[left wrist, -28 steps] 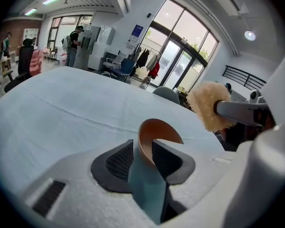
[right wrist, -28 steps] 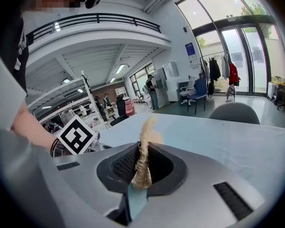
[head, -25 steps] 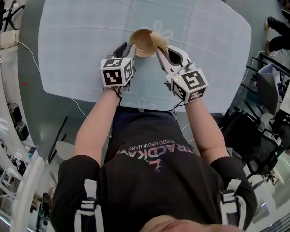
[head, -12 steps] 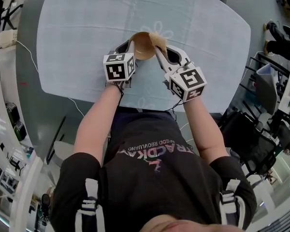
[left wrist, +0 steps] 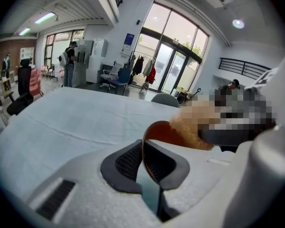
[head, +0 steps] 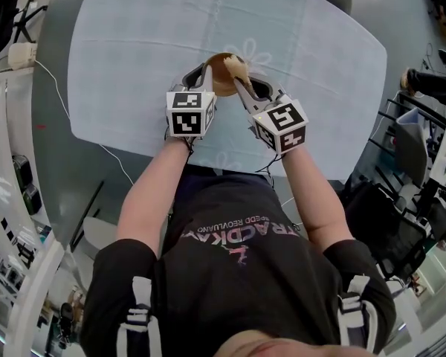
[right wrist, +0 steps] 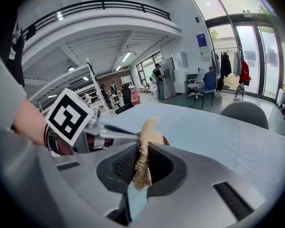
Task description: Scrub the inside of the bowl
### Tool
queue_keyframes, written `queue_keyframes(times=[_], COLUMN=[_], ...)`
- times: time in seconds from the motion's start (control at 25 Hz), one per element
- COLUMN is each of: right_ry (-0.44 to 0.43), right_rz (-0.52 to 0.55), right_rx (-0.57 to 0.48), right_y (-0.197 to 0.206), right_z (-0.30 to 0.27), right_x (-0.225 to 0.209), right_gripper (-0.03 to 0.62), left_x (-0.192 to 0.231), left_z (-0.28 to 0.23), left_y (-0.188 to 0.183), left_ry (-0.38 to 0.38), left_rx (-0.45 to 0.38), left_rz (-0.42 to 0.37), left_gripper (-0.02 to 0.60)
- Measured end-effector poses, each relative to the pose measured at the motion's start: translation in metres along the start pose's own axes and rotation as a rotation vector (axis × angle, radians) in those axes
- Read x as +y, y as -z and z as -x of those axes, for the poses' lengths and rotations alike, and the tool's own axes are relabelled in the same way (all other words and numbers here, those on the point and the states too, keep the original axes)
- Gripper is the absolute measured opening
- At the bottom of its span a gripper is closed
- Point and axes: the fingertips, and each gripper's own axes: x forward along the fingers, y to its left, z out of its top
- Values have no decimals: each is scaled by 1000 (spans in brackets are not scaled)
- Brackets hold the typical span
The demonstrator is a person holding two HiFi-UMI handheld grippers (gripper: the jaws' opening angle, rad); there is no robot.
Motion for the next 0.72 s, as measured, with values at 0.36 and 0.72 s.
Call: queue_keyframes(times=[0.36,0.72], right_ry=[-5,80], right_rz=[-16,-253], right_rx=[97,44], right_y=[7,6], right_z=[-8,7], right_x=[11,-8], right_gripper=[32,32], left_x=[-41,-44], left_z=[31,54], left_y=[-23,-24], left_ry=[-28,-37], left_rx=[-106,-164], left_rz=[-423,-419], left_gripper=[29,32])
